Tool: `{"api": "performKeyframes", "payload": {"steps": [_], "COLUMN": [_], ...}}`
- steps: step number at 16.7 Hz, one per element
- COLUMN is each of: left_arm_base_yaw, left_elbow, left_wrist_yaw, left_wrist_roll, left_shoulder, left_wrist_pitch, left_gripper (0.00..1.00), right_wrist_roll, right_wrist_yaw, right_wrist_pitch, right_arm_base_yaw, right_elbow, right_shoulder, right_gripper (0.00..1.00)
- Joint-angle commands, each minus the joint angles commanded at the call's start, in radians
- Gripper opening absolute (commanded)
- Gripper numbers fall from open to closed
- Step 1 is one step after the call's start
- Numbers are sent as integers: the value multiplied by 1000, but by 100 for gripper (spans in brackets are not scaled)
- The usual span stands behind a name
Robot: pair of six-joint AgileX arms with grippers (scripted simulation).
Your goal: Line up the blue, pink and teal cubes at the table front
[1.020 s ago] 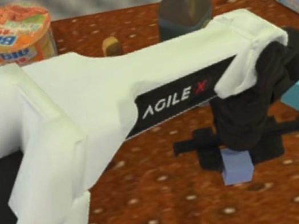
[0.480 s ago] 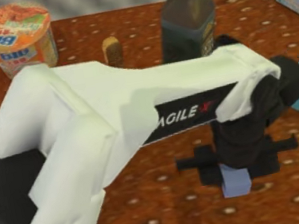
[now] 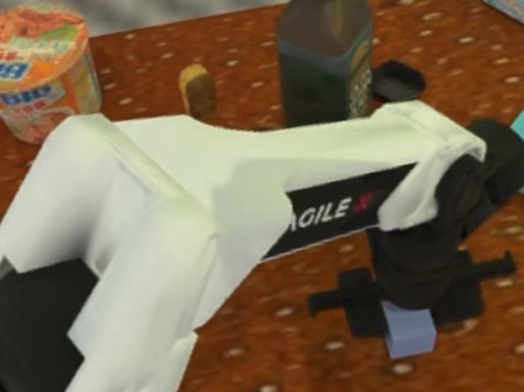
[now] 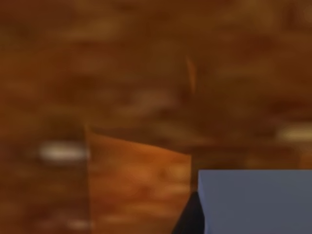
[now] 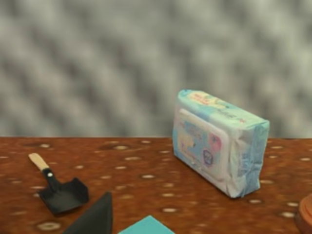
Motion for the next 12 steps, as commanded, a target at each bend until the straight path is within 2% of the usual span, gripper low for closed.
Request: {"api": "performKeyframes", "payload": {"steps": [11,12], "left_arm_base_yaw": [0,0], "left_elbow": [0,0], "left_wrist_yaw": [0,0], "left_wrist_roll": [0,0], "left_shoulder": [0,0], "left_wrist_pitch": [0,0], "left_gripper": [98,100], "right_wrist_roll": [0,0], "right_wrist_yaw": [0,0], "right_wrist_pitch": [0,0], "right_arm_base_yaw": [0,0], "right_elbow": [0,0], "right_shoulder": [0,0], "right_gripper": [100,100]}}
